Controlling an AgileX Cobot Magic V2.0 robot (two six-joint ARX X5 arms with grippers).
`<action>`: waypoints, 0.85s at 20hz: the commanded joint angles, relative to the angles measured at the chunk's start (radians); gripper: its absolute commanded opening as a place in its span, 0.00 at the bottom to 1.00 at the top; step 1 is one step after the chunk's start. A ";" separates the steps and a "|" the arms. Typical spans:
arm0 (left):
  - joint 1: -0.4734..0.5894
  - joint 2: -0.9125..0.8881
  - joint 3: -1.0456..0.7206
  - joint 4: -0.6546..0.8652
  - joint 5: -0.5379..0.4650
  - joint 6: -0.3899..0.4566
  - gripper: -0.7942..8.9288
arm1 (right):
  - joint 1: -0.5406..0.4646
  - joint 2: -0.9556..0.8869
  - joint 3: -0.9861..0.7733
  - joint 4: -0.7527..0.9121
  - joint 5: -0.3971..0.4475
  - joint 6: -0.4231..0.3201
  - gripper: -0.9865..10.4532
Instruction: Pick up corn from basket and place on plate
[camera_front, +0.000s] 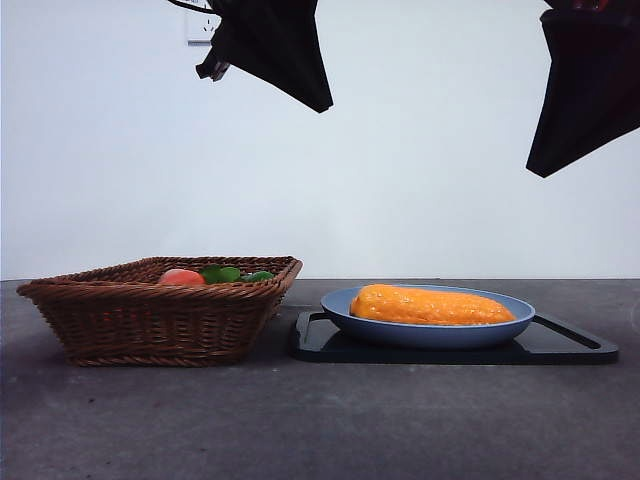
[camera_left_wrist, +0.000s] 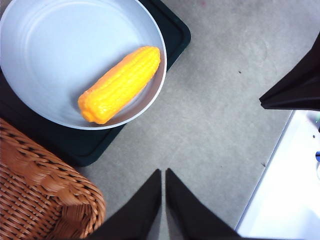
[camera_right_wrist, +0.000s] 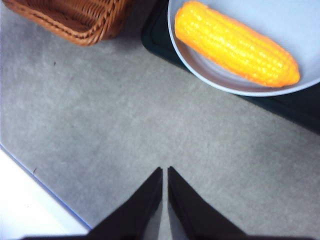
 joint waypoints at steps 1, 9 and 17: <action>-0.005 0.000 0.028 0.009 0.001 0.013 0.09 | 0.008 0.006 0.004 0.009 -0.001 0.019 0.09; -0.005 0.000 0.028 0.206 0.000 0.013 0.09 | 0.006 0.006 0.004 0.014 -0.001 0.032 0.09; 0.061 -0.036 0.028 0.393 -0.064 0.042 0.09 | 0.006 0.006 0.004 0.016 -0.001 0.032 0.09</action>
